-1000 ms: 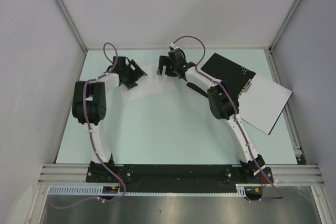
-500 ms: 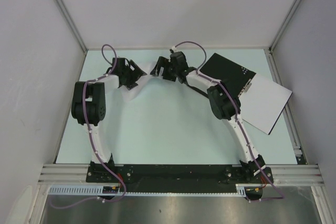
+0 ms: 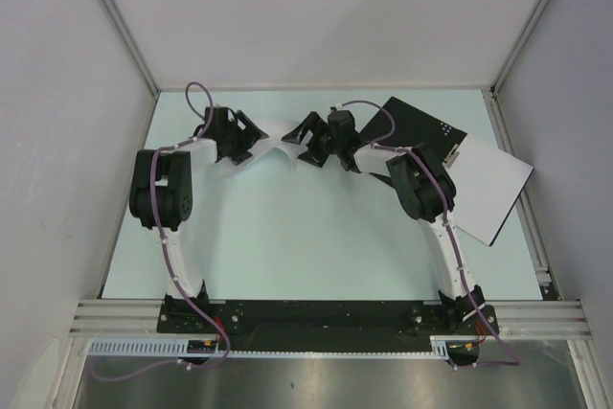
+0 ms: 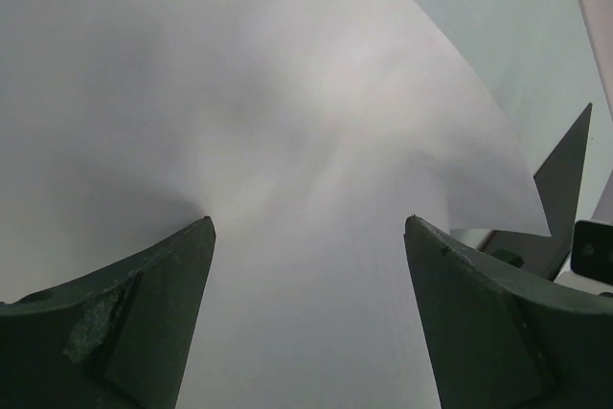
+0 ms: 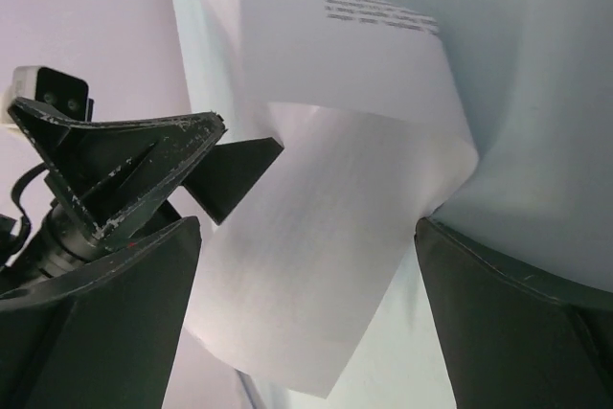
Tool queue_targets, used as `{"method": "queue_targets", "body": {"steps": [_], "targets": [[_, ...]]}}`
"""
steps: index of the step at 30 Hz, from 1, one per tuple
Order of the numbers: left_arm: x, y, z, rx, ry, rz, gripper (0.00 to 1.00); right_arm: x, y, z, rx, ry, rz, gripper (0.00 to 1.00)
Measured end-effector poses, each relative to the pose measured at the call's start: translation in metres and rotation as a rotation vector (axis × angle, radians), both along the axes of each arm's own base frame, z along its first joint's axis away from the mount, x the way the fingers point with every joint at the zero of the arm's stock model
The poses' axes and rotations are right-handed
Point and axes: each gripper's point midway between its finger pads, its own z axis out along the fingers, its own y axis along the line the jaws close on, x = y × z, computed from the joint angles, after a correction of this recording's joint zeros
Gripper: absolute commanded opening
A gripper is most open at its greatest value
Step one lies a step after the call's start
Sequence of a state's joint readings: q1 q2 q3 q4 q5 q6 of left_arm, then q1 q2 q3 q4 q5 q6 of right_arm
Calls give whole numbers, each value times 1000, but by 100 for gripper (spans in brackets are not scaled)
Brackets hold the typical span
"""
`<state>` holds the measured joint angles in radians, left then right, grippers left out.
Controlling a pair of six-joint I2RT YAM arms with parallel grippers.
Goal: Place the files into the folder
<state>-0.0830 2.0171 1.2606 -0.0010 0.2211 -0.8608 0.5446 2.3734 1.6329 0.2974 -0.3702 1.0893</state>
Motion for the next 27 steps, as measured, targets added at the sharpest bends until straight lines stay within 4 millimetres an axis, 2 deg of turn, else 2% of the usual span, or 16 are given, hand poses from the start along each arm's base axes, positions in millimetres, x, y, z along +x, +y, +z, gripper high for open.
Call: {"method": "queue_targets", "body": {"steps": [7,12,27], "targets": [[-2,-2,0,3,-2,-10,88,-5,-19,0,110,101,-92,96],[-6,-7,0,4,-2,-22,88,-9,-21,0,151,151,-134,96],[-12,-13,0,-1,0,-47,88,-54,-19,-3,152,234,-203,95]]}}
